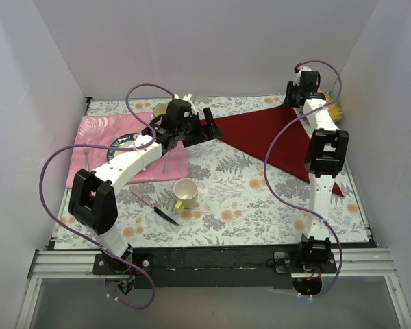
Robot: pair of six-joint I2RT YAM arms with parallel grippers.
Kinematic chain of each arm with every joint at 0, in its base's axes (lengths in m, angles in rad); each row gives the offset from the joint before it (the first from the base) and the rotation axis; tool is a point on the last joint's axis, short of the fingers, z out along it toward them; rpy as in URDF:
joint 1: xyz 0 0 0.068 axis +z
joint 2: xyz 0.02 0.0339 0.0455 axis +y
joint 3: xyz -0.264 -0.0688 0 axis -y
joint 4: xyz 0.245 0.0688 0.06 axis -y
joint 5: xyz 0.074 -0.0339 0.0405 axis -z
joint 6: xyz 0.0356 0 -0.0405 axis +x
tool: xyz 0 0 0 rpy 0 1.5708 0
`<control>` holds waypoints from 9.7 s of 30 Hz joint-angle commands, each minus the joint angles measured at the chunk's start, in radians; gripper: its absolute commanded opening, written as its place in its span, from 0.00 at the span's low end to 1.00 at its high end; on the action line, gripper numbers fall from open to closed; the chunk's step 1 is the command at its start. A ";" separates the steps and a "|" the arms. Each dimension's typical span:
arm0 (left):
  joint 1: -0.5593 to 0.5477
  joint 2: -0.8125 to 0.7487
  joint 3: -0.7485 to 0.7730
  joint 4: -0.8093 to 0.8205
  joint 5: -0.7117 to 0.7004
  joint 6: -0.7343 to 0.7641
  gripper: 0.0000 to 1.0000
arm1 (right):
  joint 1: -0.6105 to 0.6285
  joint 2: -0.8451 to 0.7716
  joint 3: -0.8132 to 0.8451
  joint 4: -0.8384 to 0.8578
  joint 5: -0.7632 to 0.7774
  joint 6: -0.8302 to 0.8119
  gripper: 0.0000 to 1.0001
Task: Fold the napkin, place the utensils inside, and roll it up
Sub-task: Fold the napkin, then grab a utensil with the left arm, then place the utensil onto the napkin
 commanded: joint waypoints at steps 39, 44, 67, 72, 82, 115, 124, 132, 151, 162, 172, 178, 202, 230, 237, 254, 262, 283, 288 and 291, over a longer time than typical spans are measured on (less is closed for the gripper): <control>0.086 0.791 0.622 0.168 -0.045 0.194 0.34 | -0.110 -0.933 -1.216 -0.179 0.401 0.370 0.43; 0.103 0.832 0.633 0.182 -0.008 0.172 0.35 | -0.200 -0.944 -1.287 -0.117 0.408 0.353 0.43; 0.146 0.737 0.654 0.225 -0.062 0.141 0.38 | -0.244 -0.960 -1.230 -0.177 0.423 0.362 0.45; 0.172 0.787 0.657 0.226 -0.068 0.143 0.38 | -0.263 -0.960 -1.307 -0.131 0.443 0.365 0.45; 0.196 0.857 0.665 0.214 -0.066 0.180 0.37 | -0.306 -0.953 -1.367 -0.119 0.471 0.362 0.45; -0.023 0.665 0.377 0.290 0.179 0.013 0.37 | 0.204 -0.675 -1.054 0.007 0.114 0.264 0.37; -0.045 0.571 0.432 0.228 0.179 0.079 0.40 | 0.203 -0.707 -1.103 -0.014 0.145 0.255 0.37; -0.061 0.700 0.527 0.309 0.305 -0.070 0.41 | 0.198 -0.730 -1.026 -0.034 0.168 0.273 0.37; -0.041 0.769 0.628 0.010 -0.005 0.250 0.42 | 0.077 -0.844 -1.229 -0.056 0.372 0.221 0.37; -0.040 0.450 0.717 -0.091 0.083 0.108 0.57 | 0.267 -1.086 -1.166 -0.071 0.229 0.157 0.53; -0.023 -0.235 0.027 -0.399 -0.567 -0.010 0.82 | 0.338 -1.204 -1.213 -0.050 0.119 0.143 0.57; -0.012 -0.611 -0.269 -0.670 -0.685 -0.340 0.84 | 0.347 -1.256 -1.281 0.007 0.055 0.147 0.57; 0.152 -0.279 -0.524 -0.674 -0.683 -0.722 0.67 | 0.353 -1.441 -1.404 -0.027 0.026 0.123 0.57; 0.202 -0.160 -0.657 -0.582 -0.634 -0.974 0.38 | 0.353 -1.399 -1.405 -0.031 0.024 0.114 0.57; 0.207 -0.240 -0.728 -0.564 -0.634 -1.007 0.23 | 0.355 -1.401 -1.407 -0.031 0.027 0.112 0.57; 0.218 -0.604 -0.481 -0.852 -0.873 -0.853 0.00 | 0.353 -1.385 -1.388 -0.036 0.010 0.112 0.57; 0.219 -0.754 -0.376 -0.367 -0.748 0.003 0.00 | 0.353 -1.373 -1.348 -0.071 -0.003 0.104 0.58; -0.092 -0.162 -0.151 0.286 -0.035 1.406 0.00 | 0.353 -1.588 -1.292 -0.111 0.253 0.198 0.60; -0.153 0.016 -0.015 0.207 0.016 1.638 0.00 | 0.353 -1.654 -1.276 -0.148 0.315 0.224 0.61; -0.204 0.146 0.100 0.145 0.004 1.775 0.00 | 0.353 -1.695 -1.273 -0.166 0.355 0.238 0.61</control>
